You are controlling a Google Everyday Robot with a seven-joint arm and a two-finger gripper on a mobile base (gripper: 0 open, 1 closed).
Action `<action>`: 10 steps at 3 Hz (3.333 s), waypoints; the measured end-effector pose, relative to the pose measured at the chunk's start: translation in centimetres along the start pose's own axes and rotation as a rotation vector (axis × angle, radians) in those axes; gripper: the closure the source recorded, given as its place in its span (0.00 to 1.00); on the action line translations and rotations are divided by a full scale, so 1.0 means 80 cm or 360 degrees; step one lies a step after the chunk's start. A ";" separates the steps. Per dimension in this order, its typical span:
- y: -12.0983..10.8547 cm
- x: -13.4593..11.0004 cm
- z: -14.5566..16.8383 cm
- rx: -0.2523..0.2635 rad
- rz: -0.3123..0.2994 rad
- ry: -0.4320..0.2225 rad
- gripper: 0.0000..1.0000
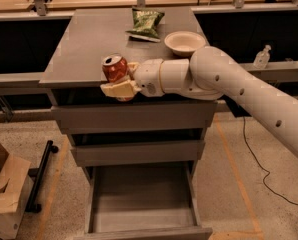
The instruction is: Place coke can into bottom drawer
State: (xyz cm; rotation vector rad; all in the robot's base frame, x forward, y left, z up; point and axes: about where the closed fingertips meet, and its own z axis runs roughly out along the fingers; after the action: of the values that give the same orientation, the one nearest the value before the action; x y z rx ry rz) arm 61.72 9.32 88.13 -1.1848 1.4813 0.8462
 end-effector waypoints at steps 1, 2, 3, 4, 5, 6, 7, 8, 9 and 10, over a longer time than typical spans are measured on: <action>-0.004 -0.009 0.016 -0.0085 -0.0061 -0.0003 1.00; -0.004 0.015 0.028 -0.0178 -0.0120 -0.0058 1.00; 0.009 0.082 0.033 -0.0249 -0.0093 -0.0077 1.00; 0.031 0.167 0.026 -0.0266 0.0010 -0.0013 1.00; 0.053 0.185 0.032 -0.0311 0.0040 0.0012 1.00; 0.053 0.173 0.045 -0.0412 -0.0039 0.0015 1.00; 0.064 0.214 0.053 -0.0450 -0.0045 0.0025 1.00; 0.080 0.303 0.048 -0.0456 -0.0012 0.0075 1.00; 0.085 0.313 0.052 -0.0474 -0.0015 0.0084 1.00; 0.088 0.312 0.057 -0.0502 -0.0071 0.0128 1.00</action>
Offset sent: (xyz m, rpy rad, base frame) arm 0.0165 0.0119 -0.0541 0.0422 -0.1145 0.2080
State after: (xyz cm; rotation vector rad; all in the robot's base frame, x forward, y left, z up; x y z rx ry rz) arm 56.20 9.26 62.42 -1.4934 1.4141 1.0385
